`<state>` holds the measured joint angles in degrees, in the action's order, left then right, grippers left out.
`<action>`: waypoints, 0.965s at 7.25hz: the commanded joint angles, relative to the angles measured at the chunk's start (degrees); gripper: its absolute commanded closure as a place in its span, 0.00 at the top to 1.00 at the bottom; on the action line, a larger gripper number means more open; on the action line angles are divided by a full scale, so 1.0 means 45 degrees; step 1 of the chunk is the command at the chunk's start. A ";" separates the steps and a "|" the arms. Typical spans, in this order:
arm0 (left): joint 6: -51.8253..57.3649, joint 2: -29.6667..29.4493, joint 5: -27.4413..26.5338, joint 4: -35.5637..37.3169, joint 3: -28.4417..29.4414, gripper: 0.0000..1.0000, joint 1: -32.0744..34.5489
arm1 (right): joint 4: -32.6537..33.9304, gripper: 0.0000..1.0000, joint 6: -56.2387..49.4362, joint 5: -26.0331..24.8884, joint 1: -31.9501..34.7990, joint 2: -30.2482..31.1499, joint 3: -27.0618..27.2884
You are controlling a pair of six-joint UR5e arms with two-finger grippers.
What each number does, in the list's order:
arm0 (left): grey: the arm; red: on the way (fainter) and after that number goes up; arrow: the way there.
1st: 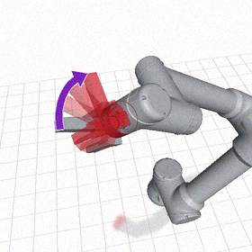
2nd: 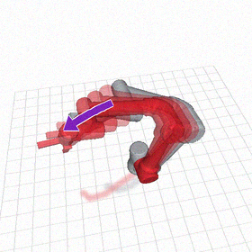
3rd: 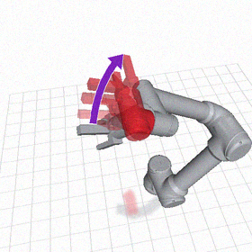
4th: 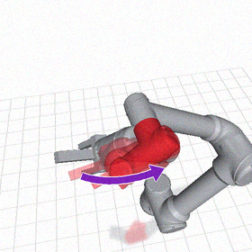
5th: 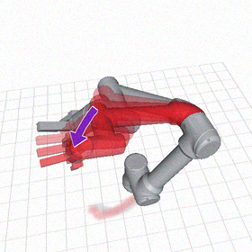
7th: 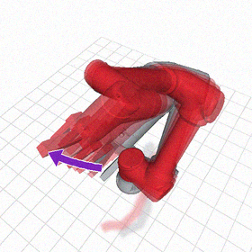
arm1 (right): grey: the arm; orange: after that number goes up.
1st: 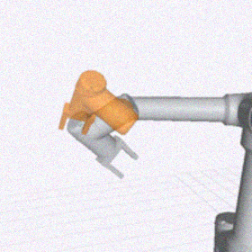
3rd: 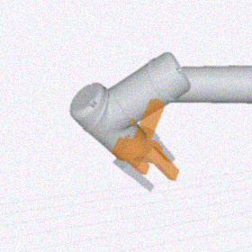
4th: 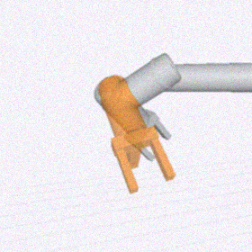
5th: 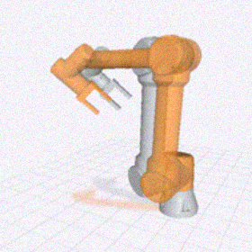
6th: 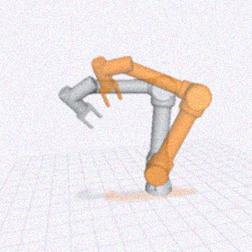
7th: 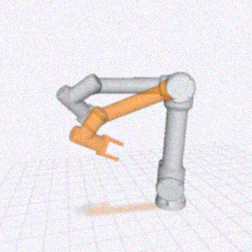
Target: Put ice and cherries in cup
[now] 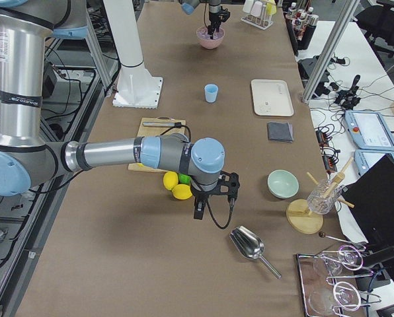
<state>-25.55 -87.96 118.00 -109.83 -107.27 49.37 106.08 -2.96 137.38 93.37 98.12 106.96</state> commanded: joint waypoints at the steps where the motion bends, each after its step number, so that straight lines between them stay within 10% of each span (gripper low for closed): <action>1: -0.0026 -0.0025 -0.0030 -0.0414 0.0301 0.98 -0.0151 | -0.0019 1.00 -0.0005 -0.0002 0.0032 -0.0006 0.0001; 6: -0.0026 0.0014 -0.0030 -0.0495 0.0362 0.95 -0.0190 | 0.0000 1.00 -0.0025 -0.0002 0.0207 0.0033 0.0040; 7: -0.0045 0.0014 -0.0030 -0.0495 0.0361 0.82 -0.0190 | 0.0000 1.00 -0.0025 -0.0021 0.0246 0.0033 0.0040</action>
<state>-25.68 -87.92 117.86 -112.06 -105.61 48.52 106.08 -3.06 137.36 94.22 98.24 107.11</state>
